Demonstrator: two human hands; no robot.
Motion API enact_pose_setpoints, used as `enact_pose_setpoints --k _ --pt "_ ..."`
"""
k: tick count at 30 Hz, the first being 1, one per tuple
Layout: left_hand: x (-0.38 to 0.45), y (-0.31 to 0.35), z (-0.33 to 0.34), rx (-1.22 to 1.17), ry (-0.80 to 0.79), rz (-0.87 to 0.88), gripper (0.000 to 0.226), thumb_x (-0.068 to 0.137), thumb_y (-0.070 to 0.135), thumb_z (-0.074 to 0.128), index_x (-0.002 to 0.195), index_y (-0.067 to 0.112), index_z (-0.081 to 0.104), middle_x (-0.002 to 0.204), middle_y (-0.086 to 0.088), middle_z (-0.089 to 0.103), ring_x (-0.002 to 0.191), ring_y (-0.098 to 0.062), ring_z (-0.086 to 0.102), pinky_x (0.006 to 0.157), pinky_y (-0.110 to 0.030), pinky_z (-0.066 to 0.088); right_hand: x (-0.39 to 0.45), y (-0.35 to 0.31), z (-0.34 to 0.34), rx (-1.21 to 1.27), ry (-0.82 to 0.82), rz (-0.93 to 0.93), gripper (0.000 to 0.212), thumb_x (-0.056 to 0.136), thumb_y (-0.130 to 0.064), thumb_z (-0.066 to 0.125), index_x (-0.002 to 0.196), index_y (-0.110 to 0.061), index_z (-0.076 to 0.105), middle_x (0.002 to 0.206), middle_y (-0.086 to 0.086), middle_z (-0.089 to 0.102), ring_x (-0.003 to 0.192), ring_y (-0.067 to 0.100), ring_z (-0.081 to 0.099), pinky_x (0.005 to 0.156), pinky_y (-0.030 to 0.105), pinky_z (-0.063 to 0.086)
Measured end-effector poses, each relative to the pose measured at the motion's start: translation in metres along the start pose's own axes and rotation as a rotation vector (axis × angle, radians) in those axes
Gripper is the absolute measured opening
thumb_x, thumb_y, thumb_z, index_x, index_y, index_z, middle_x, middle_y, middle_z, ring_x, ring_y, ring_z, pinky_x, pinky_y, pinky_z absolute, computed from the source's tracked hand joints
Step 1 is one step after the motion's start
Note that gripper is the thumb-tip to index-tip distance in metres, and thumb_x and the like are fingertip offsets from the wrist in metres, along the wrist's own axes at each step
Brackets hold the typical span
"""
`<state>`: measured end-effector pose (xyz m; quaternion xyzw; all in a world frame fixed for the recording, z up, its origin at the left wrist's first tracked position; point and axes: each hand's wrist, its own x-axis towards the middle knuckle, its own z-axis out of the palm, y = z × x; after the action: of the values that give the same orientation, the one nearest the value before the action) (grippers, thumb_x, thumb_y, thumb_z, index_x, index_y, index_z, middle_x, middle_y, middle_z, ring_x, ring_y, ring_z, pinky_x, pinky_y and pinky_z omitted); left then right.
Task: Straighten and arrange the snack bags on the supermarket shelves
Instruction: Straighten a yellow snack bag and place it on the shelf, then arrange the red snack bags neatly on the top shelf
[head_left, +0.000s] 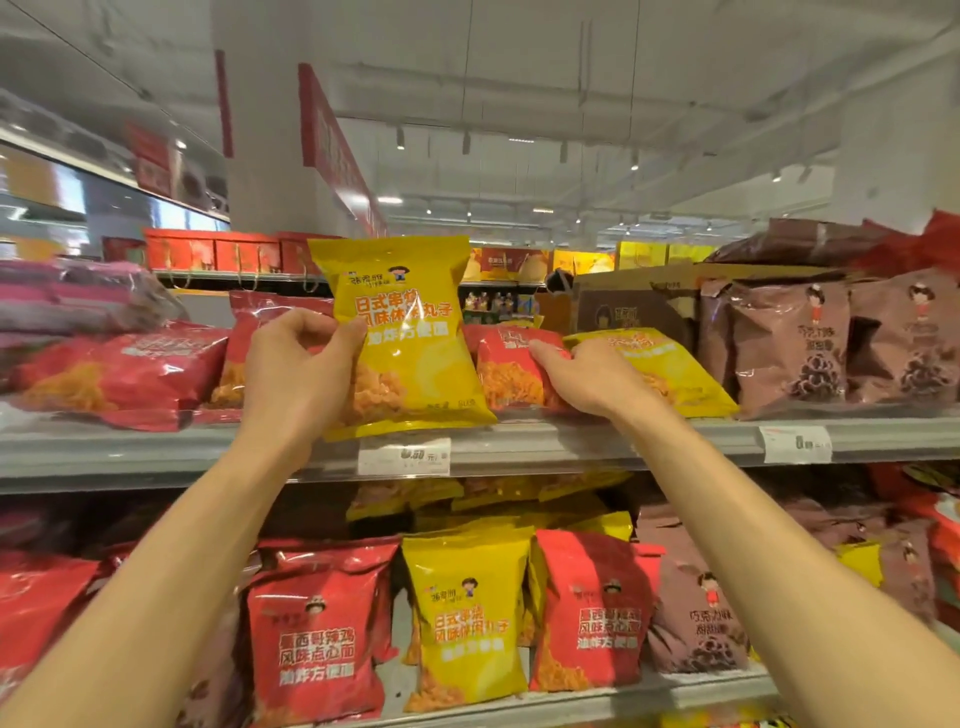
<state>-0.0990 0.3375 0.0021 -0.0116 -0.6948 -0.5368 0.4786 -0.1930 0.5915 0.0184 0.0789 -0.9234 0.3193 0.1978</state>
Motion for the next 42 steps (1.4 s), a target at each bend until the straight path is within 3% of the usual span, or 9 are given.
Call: enact_pose_setpoints --k 5,10,15,19,25,29,33,37,42 --pt "0.002 0.000 0.000 0.015 0.000 -0.010 0.022 0.093 0.039 0.072 0.082 0.020 0.066 0.058 0.009 0.063 0.041 0.002 0.053 0.045 -0.021 0.042 0.002 0.003 -0.006 0.202 -0.039 -0.038 0.041 0.099 -0.048 0.060 0.069 -0.021 0.051 0.062 -0.003 0.056 0.055 0.016 0.053 0.053 0.030 0.036" --pt "0.002 0.001 0.000 0.018 -0.015 -0.004 0.021 0.093 0.040 0.072 0.081 0.023 0.066 0.071 0.004 0.065 0.051 0.000 0.056 0.056 -0.029 0.042 0.002 0.005 -0.006 0.412 -0.016 -0.068 0.042 0.096 -0.048 0.065 0.118 -0.014 0.052 0.090 0.001 0.073 0.075 0.015 0.069 0.065 0.035 0.052" --pt "0.007 0.002 -0.006 -0.021 -0.042 -0.010 0.021 0.092 0.040 0.073 0.082 0.022 0.068 0.080 -0.001 0.066 0.066 -0.018 0.056 0.065 -0.038 0.042 0.006 0.005 -0.019 0.664 0.130 -0.080 0.043 0.097 -0.045 0.066 0.125 -0.015 0.054 0.105 0.001 0.074 0.081 0.012 0.076 0.071 0.032 0.062" --pt "0.012 0.004 0.001 -0.004 -0.034 -0.013 0.021 0.092 0.038 0.073 0.079 0.023 0.068 0.070 0.005 0.065 0.057 -0.010 0.057 0.056 -0.030 0.043 0.007 0.019 -0.038 0.789 0.216 -0.059 0.033 0.098 -0.042 0.065 0.119 -0.018 0.055 0.095 -0.004 0.073 0.064 0.002 0.073 0.048 0.018 0.054" --pt "0.012 0.015 0.055 0.008 -0.189 -0.072 0.024 0.095 0.032 0.070 0.079 0.016 0.065 0.047 0.008 0.060 0.036 -0.010 0.054 0.035 -0.022 0.039 -0.002 0.054 -0.060 0.731 0.285 -0.069 0.038 0.097 -0.044 0.067 0.123 -0.021 0.054 0.096 -0.009 0.071 0.066 -0.003 0.072 0.054 0.019 0.054" --pt "0.011 0.024 0.097 0.033 -0.289 -0.099 0.041 0.096 0.032 0.067 0.063 0.009 0.062 0.050 -0.010 0.059 0.043 -0.026 0.058 0.052 -0.038 0.052 -0.011 0.082 -0.071 0.698 0.323 -0.071 0.036 0.096 -0.044 0.067 0.122 -0.022 0.055 0.094 -0.011 0.072 0.066 -0.002 0.073 0.048 0.014 0.052" --pt "0.007 0.029 0.129 0.165 -0.272 -0.026 0.045 0.097 0.029 0.063 0.059 0.005 0.062 0.067 -0.025 0.069 0.062 -0.040 0.071 0.072 -0.053 0.061 -0.017 0.100 -0.070 0.633 0.330 -0.054 0.037 0.094 -0.048 0.068 0.119 -0.025 0.055 0.099 -0.010 0.071 0.070 -0.001 0.073 0.060 0.027 0.060" --pt "0.012 0.020 0.134 0.381 -0.295 0.065 0.046 0.100 0.029 0.062 0.066 -0.001 0.064 0.067 -0.019 0.070 0.070 -0.036 0.069 0.071 -0.042 0.056 -0.020 0.111 -0.071 0.602 0.321 -0.063 0.038 0.094 -0.051 0.067 0.120 -0.026 0.054 0.100 -0.015 0.068 0.071 -0.008 0.070 0.049 0.011 0.050" --pt "0.015 0.015 0.128 0.657 -0.396 0.162 0.035 0.098 0.044 0.063 0.081 0.014 0.060 0.082 -0.008 0.069 0.082 -0.033 0.066 0.060 -0.032 0.043 -0.019 0.115 -0.070 0.604 0.325 -0.068 0.038 0.095 -0.049 0.066 0.122 -0.025 0.054 0.099 -0.016 0.068 0.071 -0.010 0.069 0.051 0.011 0.050"
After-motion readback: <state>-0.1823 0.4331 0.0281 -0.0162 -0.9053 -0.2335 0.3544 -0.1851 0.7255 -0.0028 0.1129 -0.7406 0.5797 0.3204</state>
